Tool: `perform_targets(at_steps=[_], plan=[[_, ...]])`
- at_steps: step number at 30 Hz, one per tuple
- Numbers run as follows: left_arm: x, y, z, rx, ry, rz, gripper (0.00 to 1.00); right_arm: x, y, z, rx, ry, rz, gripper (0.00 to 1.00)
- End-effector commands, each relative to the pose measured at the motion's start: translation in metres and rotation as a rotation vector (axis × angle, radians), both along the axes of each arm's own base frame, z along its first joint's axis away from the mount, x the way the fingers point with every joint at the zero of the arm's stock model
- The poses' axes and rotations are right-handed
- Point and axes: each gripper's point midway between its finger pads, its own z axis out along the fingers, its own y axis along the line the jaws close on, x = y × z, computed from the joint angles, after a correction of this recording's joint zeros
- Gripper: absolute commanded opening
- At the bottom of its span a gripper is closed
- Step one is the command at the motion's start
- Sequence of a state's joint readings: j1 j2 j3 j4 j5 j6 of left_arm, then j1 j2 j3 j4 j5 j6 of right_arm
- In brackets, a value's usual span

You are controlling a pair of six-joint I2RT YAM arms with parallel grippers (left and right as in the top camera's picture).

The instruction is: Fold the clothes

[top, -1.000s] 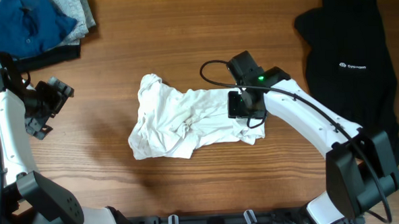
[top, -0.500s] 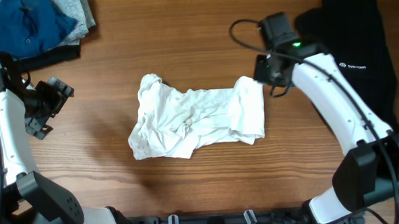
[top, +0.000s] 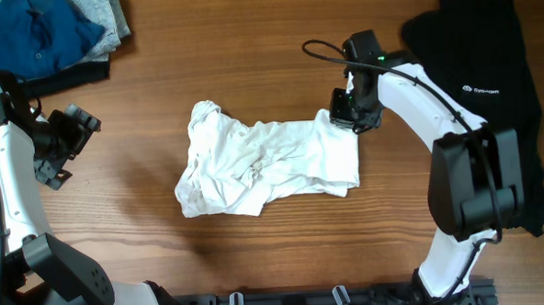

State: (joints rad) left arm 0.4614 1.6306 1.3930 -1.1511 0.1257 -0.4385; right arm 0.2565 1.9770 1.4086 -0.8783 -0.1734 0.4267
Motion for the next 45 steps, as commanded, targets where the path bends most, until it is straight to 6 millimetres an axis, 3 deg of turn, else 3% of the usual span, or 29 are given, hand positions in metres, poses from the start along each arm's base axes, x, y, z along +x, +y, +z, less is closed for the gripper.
perform_targets(at_steps=[1,8,14,16,18,23,29,34,41,45], plan=[[0.003,0.002,0.008,0.007,-0.027,-0.009,1.0,-0.005,0.025,0.002,0.06,0.002,0.059,0.08],[0.003,0.002,0.008,0.007,-0.027,-0.009,1.0,-0.01,0.041,-0.004,0.05,-0.005,0.134,0.18],[0.003,0.002,0.008,0.007,-0.027,-0.009,1.0,-0.02,0.043,-0.008,0.053,0.039,0.15,0.15],[0.003,0.002,0.008,0.007,-0.027,-0.009,1.0,-0.024,0.043,-0.003,0.056,0.057,0.149,0.07],[0.003,0.002,0.007,0.007,-0.027,-0.009,1.0,-0.026,0.042,0.006,0.053,0.067,0.145,0.05],[0.004,0.002,0.008,0.008,-0.029,-0.009,1.0,-0.037,0.05,0.019,0.092,0.076,0.235,0.15],[0.004,0.002,0.008,0.009,-0.031,-0.009,1.0,-0.063,0.054,-0.012,0.087,0.18,0.298,0.17],[0.004,0.002,0.008,0.009,-0.031,-0.009,1.0,-0.08,0.05,-0.021,0.067,0.249,0.289,0.07],[0.004,0.002,0.008,0.009,-0.031,-0.009,1.0,-0.1,0.035,-0.015,0.005,0.338,0.262,0.04],[0.004,0.003,0.008,0.01,-0.032,-0.009,1.0,-0.093,0.018,-0.01,-0.103,0.297,0.212,0.04]])
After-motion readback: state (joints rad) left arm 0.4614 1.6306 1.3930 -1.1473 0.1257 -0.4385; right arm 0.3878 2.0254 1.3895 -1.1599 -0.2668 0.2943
